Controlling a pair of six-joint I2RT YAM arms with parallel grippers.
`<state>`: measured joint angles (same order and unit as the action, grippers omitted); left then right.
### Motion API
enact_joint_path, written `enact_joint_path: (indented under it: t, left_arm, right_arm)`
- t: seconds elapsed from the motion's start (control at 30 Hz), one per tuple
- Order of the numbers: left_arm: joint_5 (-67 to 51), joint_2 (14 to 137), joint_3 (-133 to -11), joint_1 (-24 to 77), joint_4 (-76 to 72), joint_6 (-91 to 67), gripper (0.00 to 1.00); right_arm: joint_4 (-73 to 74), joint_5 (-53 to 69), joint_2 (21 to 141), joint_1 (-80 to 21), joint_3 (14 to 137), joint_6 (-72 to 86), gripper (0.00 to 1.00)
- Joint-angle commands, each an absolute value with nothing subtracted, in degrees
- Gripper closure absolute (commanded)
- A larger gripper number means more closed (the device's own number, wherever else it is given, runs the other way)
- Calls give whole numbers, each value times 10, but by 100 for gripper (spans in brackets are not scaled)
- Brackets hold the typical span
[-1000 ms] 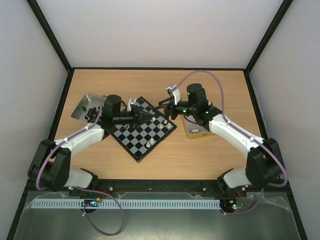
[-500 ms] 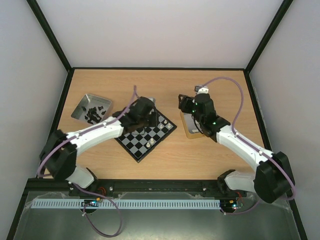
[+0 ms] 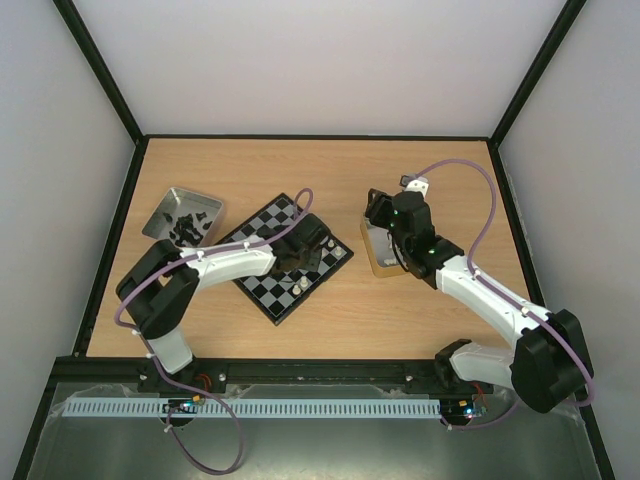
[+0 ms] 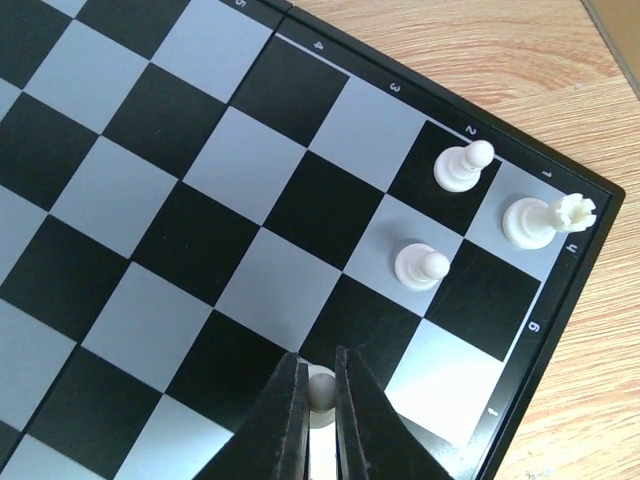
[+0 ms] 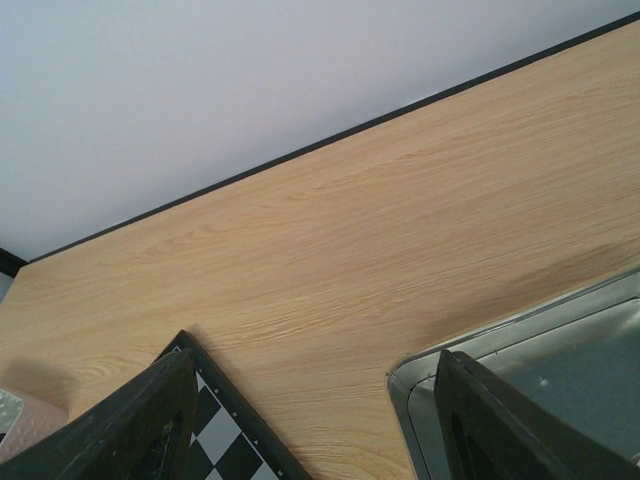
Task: Set up the chess pieces on the board
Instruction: Place the chess piece on the chessboard.
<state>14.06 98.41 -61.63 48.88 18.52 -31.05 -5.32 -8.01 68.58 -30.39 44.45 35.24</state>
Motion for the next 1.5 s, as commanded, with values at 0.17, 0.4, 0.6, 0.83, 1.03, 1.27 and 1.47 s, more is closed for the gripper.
enact_joint_path:
  t: [0.17,0.4,0.6,0.83,1.03,1.27,1.47]
  left_arm:
    - [99,1016,-626,489,140,-290,98]
    - [109,1029,-623,489,136,-297,96]
    - [113,1029,-616,489,131,-299,88]
    - [113,1025,-617,489,134,-298,82]
    - [112,1017,-619,489,140,-300,82]
    - [112,959,-631,483,158,-306,75]
    - [133,866,-616,464,153,-327,71]
  right_arm:
    - [-43,-101,686,-301,440,360,35]
    - [-40,-102,685,-300,440,359,35]
    - [-38,-100,686,-300,441,359,35]
    - [-34,-100,685,-299,441,358,35]
    - [-31,-98,681,-298,443,359,35]
    - [15,-103,679,-297,463,357,35]
    - [151,-86,723,-238,502,357,42]
